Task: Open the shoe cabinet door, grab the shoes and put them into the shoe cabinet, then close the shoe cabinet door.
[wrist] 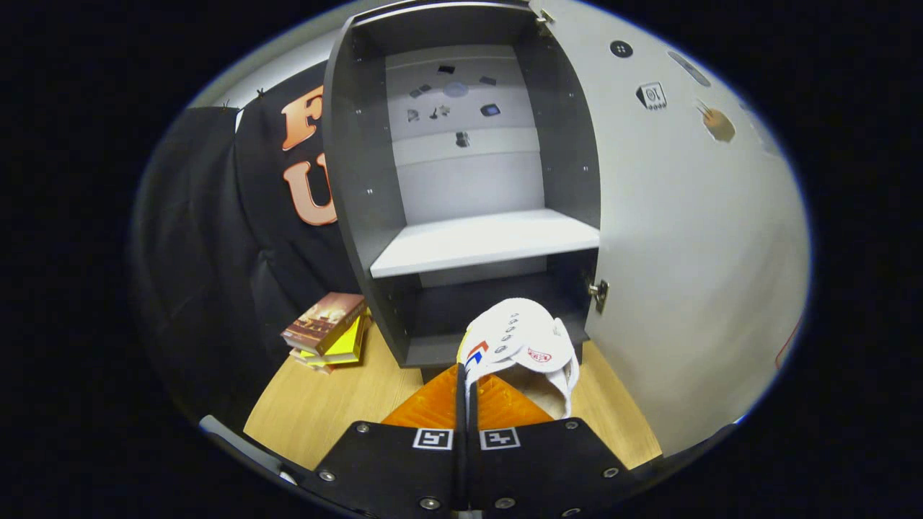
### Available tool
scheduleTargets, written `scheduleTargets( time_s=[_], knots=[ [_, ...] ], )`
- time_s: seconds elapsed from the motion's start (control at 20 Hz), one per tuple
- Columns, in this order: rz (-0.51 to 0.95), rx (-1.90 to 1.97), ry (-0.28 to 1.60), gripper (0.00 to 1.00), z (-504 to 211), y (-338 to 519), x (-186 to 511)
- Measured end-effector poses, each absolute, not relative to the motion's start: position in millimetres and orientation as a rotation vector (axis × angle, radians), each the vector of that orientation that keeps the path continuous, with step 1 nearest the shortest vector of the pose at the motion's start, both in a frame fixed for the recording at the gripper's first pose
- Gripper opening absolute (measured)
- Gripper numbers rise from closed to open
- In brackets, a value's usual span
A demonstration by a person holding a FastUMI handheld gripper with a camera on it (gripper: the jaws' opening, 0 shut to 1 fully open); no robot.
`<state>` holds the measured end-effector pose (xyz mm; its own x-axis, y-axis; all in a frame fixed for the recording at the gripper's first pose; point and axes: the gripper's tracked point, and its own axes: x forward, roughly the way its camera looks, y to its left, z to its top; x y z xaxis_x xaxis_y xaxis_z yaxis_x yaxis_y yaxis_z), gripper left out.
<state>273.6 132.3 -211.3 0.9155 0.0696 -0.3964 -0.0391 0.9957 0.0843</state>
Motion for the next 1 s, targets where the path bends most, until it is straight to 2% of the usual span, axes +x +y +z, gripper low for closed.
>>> scheduleTargets(
  time_s=[0.45, 1.0],
  knots=[
    [0.084, 0.030, 0.265, 0.00, -133, 144, 342],
    [0.108, -0.069, 0.262, 0.00, -119, 147, 493]
  ],
)
